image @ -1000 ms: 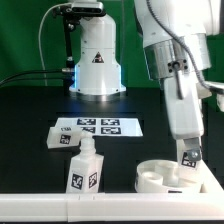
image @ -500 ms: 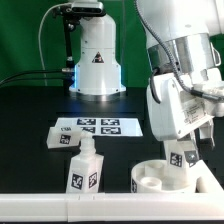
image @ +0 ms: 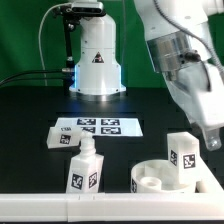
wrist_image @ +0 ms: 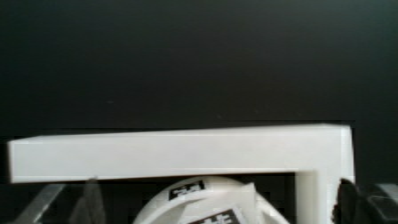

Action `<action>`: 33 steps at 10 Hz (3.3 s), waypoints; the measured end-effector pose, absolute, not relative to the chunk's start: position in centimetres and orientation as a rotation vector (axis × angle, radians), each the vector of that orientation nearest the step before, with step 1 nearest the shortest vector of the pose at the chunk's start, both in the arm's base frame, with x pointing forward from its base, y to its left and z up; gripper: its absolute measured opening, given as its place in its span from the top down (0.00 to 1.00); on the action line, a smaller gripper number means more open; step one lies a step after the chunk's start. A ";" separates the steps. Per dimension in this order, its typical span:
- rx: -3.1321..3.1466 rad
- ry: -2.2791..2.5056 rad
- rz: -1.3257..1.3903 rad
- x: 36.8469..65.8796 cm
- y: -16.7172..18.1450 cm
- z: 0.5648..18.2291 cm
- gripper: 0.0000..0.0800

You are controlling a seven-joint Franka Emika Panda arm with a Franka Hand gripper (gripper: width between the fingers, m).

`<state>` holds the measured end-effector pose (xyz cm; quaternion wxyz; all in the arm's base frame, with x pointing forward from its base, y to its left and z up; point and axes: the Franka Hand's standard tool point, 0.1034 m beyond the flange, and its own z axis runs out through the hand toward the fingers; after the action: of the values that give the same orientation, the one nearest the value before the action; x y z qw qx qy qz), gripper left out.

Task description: Assemble stool

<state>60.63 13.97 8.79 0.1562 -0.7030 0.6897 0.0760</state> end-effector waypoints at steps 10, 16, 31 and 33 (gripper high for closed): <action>-2.908 0.477 0.005 59.9 11.4 9.5 0.19; -3.047 -0.372 -0.209 61.2 10.7 7.3 0.19; -2.771 1.075 -0.195 61.9 11.6 7.5 0.58; -2.634 1.330 -0.165 62.0 11.7 7.6 0.58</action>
Offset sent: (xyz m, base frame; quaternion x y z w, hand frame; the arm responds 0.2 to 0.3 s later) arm 0.0000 0.0000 0.0000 0.0000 0.0000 -0.1938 0.9810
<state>62.01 11.68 7.63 0.0929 -0.8873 0.4482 -0.0556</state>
